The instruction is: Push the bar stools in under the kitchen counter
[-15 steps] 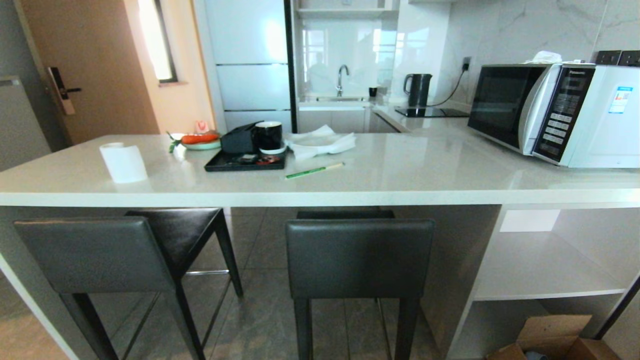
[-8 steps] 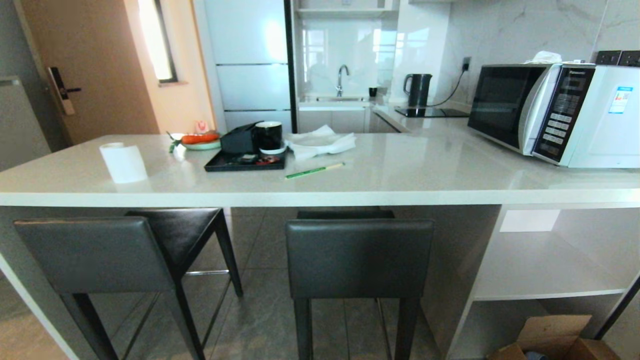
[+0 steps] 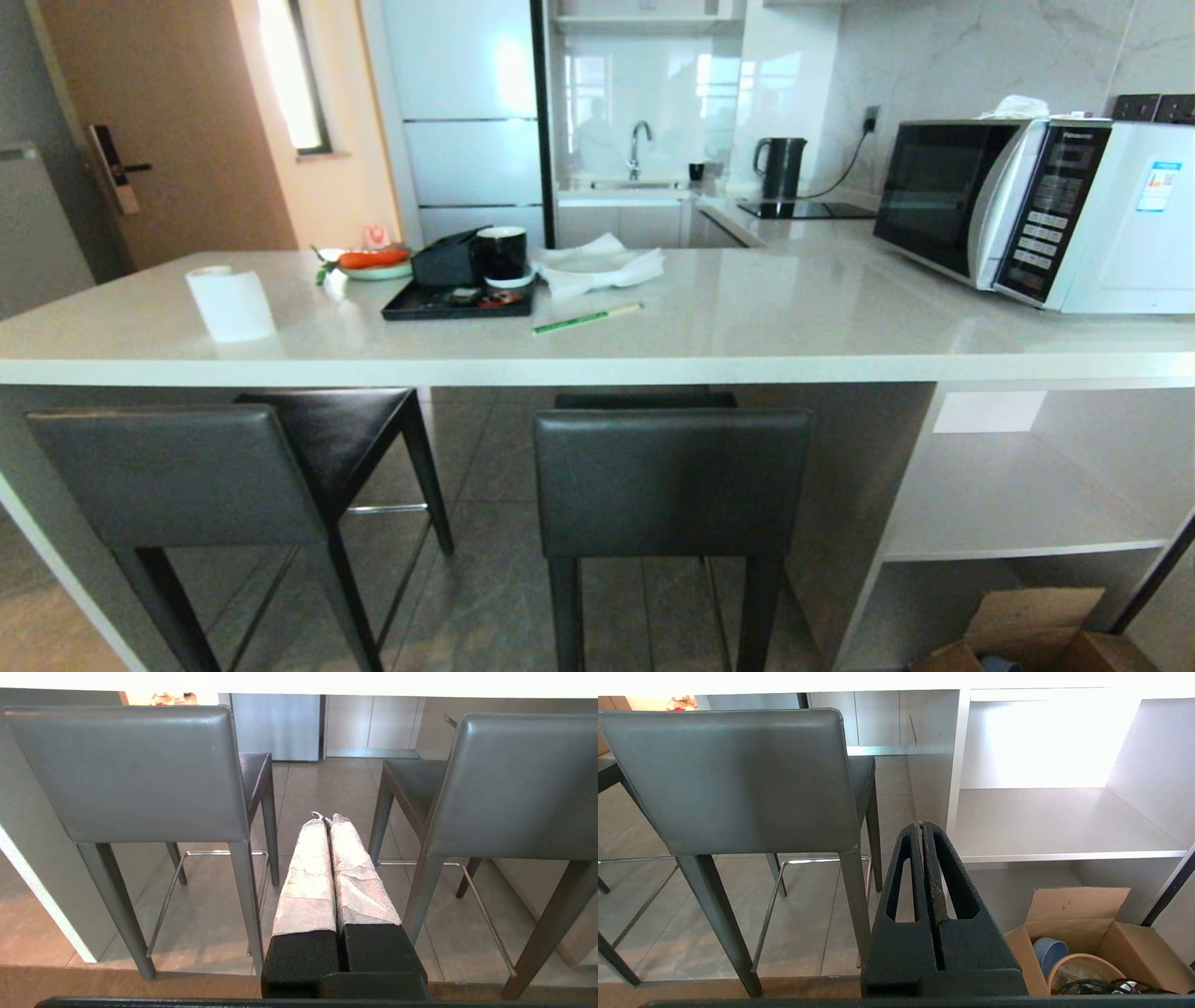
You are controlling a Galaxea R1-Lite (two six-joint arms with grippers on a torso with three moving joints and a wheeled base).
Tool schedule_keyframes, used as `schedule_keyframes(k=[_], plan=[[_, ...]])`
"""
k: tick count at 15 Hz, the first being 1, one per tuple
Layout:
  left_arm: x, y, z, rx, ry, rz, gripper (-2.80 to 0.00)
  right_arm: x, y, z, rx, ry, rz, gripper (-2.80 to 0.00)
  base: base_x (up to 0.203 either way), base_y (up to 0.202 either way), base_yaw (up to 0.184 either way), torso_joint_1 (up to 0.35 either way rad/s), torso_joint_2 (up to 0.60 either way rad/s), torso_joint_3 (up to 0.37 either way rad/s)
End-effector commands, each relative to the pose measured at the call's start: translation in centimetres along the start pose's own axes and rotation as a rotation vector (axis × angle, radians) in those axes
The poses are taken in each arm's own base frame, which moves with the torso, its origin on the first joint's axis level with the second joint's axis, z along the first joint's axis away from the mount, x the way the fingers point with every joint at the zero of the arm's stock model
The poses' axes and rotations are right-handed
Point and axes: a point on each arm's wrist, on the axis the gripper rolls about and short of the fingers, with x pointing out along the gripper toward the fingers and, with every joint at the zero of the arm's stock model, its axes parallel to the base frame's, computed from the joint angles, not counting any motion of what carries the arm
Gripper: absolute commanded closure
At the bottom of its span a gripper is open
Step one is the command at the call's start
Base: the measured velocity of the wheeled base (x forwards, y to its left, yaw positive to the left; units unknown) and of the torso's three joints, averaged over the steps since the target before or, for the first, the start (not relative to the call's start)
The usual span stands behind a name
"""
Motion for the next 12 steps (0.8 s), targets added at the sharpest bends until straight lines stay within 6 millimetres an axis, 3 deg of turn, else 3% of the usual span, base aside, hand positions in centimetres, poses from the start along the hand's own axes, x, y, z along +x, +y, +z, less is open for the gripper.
schedule_keyframes(k=[1, 12], plan=[[0.06, 0.00, -0.25, 0.000, 0.008, 0.000, 0.00, 0.06, 0.00, -0.21, -0.001, 0.008, 0.001, 0.00, 0.000, 0.000, 0.000, 0.000, 0.00, 0.000], [0.06, 0.00, -0.25, 0.000, 0.006, 0.000, 0.00, 0.06, 0.00, -0.21, 0.001, 0.008, -0.001, 0.00, 0.000, 0.000, 0.000, 0.000, 0.00, 0.000]])
